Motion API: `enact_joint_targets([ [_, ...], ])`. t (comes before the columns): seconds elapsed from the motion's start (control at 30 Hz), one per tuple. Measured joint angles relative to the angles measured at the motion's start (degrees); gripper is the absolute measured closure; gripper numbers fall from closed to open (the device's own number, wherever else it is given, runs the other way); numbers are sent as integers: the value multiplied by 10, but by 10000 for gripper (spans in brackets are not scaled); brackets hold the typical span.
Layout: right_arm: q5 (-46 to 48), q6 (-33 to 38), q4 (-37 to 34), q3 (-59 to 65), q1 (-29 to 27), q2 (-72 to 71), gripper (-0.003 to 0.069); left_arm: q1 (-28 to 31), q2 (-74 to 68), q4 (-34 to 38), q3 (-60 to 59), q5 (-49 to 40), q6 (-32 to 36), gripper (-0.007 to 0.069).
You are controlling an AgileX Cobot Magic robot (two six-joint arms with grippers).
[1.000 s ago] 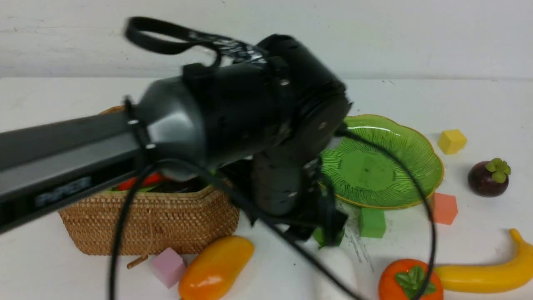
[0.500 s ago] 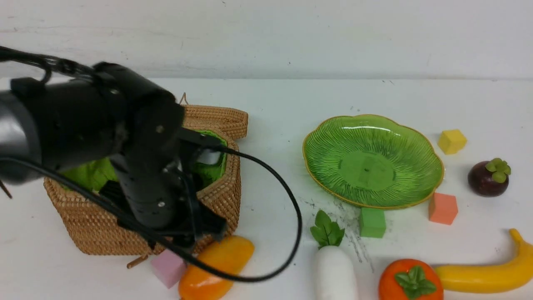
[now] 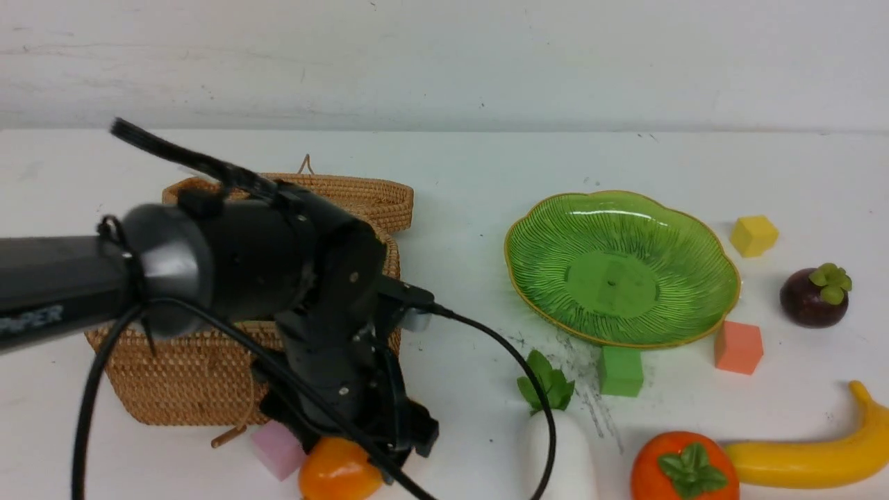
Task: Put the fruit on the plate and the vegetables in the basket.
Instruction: Grab the mango with your left arm and place it on the right plate
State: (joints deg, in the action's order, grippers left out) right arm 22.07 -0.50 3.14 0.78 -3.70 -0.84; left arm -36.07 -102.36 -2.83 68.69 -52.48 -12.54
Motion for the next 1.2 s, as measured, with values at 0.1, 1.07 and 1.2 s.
enact_joint_targets([
  [0.1,0,0,-1,0,0,0,417,0,-12,0,0,16,-4,-16],
  [1.07,0,0,-1,0,0,0,417,0,3,172,2,-23,135,41],
  [1.2,0,0,-1,0,0,0,417,0,3,213,23,-44,167,41],
])
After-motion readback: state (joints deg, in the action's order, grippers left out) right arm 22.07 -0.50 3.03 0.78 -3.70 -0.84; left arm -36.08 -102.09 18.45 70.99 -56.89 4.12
